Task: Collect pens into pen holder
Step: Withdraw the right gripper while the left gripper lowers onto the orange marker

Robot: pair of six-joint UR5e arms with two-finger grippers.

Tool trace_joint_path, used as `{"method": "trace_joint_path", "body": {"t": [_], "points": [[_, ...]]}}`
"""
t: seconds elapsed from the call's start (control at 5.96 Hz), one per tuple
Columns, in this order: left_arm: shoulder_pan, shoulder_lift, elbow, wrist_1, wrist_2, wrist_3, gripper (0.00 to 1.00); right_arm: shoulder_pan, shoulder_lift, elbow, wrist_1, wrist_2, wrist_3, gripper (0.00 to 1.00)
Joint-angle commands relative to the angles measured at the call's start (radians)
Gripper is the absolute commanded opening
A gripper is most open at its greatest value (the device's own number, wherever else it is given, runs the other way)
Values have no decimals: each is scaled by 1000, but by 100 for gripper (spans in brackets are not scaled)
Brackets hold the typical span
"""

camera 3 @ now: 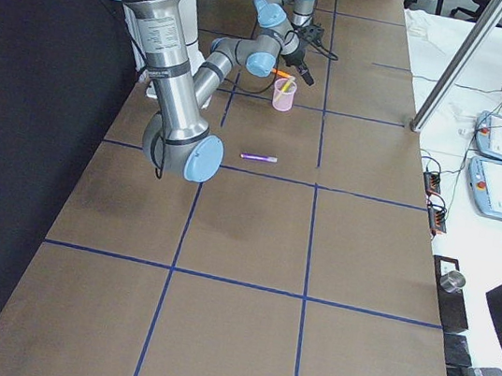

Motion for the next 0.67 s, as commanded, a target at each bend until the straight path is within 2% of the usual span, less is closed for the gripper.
{"method": "trace_joint_path", "body": {"t": [0.0, 0.17, 0.5], "points": [[17, -49, 74, 12, 2, -1, 100, 145, -2, 59, -348, 230, 56, 100], [22, -57, 92, 14, 1, -1, 100, 184, -12, 54, -367, 310, 56, 100], [36, -57, 117, 9, -1, -9, 100, 198, -34, 50, -370, 326, 61, 100]]}}
